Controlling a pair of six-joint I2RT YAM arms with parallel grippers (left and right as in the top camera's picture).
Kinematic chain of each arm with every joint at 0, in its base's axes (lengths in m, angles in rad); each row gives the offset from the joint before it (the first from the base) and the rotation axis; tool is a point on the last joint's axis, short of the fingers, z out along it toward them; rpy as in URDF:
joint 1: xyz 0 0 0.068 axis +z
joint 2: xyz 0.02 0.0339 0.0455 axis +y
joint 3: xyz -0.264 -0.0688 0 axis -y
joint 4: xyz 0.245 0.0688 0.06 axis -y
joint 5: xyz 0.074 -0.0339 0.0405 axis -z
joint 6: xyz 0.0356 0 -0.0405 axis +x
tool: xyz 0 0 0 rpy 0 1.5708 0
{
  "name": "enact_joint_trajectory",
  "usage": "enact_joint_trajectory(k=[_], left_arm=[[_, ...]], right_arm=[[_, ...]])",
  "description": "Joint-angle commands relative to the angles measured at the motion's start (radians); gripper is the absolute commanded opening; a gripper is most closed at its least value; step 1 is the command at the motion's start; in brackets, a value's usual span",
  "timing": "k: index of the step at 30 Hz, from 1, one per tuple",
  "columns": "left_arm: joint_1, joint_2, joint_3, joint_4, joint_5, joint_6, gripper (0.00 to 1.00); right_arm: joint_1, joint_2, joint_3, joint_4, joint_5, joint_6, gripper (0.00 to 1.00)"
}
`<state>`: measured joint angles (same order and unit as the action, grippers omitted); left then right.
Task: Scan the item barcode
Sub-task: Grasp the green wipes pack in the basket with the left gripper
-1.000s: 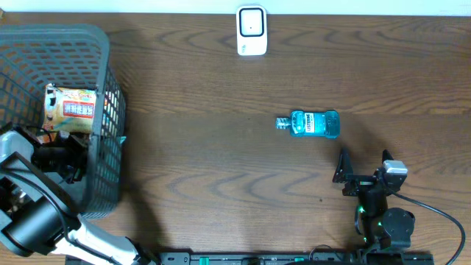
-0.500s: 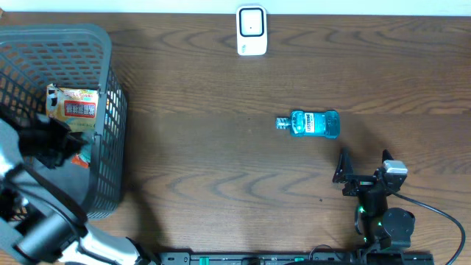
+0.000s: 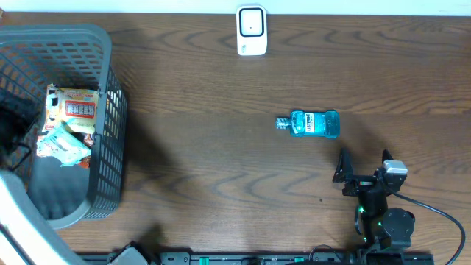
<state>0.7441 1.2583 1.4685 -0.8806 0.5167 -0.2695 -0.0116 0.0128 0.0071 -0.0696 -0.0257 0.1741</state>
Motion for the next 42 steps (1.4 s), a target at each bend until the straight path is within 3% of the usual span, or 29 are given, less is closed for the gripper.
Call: enact_joint_trajectory(k=[1,4,6,7,11,16,24,31,37,41,42], left_arm=[[-0.001,-0.134,0.013,-0.013,-0.117,-0.074,0.26],[-0.001,-0.146,0.01,-0.09,-0.335,-0.201,0.52],[-0.001,-0.128,-0.011,-0.136,-0.438,-0.281,0.82],[-0.001,-0.11,-0.034,-0.142,-0.447,-0.286,0.86],[-0.001,-0.006,-0.126,-0.131,-0.447,-0.29,0.88],[-0.002,0.253,-0.154,-0.079,-0.447,-0.28,0.98],[-0.044,0.486,-0.154,0.005,-0.462,-0.215,0.98],[-0.139,0.568,-0.154,0.088,-0.521,-0.173,0.98],[-0.145,0.589,-0.156,0.086,-0.556,-0.172,1.0],[-0.145,0.626,-0.159,0.085,-0.555,-0.172,0.97],[-0.145,0.634,-0.162,0.085,-0.555,-0.172,0.86]], right_arm=[[0.004,-0.002,-0.002,-0.003,0.005,-0.011,0.99],[0.004,-0.002,-0.002,-0.003,0.005,-0.011,0.99],[0.004,-0.002,-0.002,-0.003,0.005,-0.011,0.99],[0.004,-0.002,-0.002,-0.003,0.005,-0.011,0.99],[0.004,-0.002,-0.002,-0.003,0.005,-0.011,0.99],[0.004,-0.002,-0.002,-0.003,0.005,-0.011,0.99],[0.004,-0.002,-0.002,-0.003,0.005,-0.011,0.99],[0.004,-0.002,-0.002,-0.003,0.005,-0.011,0.99],[0.004,-0.002,-0.002,-0.003,0.005,-0.011,0.99],[0.004,-0.002,-0.002,-0.003,0.005,-0.011,0.99],[0.004,-0.002,-0.002,-0.003,0.005,-0.011,0.99]])
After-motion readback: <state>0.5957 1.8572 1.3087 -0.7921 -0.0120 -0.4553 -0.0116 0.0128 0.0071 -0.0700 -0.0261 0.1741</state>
